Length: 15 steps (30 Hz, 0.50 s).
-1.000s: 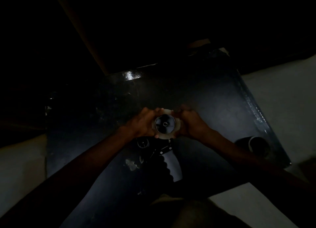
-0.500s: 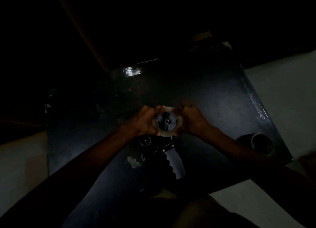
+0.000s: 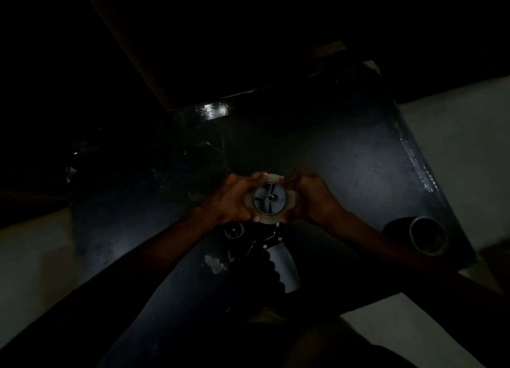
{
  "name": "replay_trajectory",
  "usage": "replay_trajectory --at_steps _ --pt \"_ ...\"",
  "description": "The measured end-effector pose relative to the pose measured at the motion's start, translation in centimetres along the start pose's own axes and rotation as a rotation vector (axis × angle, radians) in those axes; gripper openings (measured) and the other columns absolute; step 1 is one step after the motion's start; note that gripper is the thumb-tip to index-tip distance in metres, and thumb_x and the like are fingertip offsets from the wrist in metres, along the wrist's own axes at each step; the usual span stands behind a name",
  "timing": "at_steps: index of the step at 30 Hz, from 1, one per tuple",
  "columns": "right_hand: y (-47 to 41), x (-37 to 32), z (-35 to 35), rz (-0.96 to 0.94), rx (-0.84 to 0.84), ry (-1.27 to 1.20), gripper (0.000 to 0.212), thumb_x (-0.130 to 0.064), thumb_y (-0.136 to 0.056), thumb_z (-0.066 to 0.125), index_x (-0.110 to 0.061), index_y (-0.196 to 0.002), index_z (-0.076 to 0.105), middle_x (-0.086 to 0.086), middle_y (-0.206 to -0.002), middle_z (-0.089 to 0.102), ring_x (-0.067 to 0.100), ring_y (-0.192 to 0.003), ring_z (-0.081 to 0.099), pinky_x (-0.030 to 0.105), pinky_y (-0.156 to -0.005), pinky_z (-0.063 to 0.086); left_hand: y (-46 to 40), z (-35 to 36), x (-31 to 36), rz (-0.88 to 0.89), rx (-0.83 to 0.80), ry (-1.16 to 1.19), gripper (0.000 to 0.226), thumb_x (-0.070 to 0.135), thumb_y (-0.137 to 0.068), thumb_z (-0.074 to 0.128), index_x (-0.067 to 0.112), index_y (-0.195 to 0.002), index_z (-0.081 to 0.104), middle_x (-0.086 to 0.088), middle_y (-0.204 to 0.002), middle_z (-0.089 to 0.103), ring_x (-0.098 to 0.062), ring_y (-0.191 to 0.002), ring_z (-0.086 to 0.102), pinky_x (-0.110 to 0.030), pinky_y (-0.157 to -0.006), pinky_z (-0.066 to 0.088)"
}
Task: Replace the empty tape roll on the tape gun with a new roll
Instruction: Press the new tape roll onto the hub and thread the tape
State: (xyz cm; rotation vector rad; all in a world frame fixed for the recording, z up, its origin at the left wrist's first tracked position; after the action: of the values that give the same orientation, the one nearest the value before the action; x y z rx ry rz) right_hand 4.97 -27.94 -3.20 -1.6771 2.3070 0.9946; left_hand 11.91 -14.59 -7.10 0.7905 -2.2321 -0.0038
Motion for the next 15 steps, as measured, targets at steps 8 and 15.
replay_trajectory --at_steps 8,15 --pt "0.3 -0.6 0.1 -0.093 -0.002 0.033 0.050 -0.026 -0.053 0.091 -0.006 -0.095 0.072 0.015 -0.104 0.062 0.029 -0.096 0.061 0.021 -0.075 0.039 0.1 -0.3 0.3 0.023 0.002 0.012 0.109 0.042 -0.045 0.090 0.018 -0.140 0.043 -0.004 -0.138 0.054 -0.020 -0.124 0.055 -0.039 -0.101 0.049" --pt "-0.2 -0.6 -0.2 -0.071 -0.014 0.041 0.057 -0.025 -0.061 0.088 -0.005 -0.110 0.068 0.013 -0.119 0.059 0.027 -0.108 0.059 0.023 -0.084 0.042 0.2 -0.4 0.7 0.039 0.007 -0.002 0.108 0.039 -0.046 0.092 0.011 -0.139 0.045 -0.010 -0.138 0.054 -0.024 -0.124 0.055 -0.034 -0.106 0.043"
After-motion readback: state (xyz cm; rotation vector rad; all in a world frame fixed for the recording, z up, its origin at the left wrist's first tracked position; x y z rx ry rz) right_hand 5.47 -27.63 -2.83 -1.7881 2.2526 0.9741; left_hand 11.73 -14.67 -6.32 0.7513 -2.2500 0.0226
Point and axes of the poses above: each hand's wrist, its own y-axis away from the middle knuckle, its own z-axis out of the palm, x = y × z, the point moved 9 cm from there along -y, towards the middle knuckle
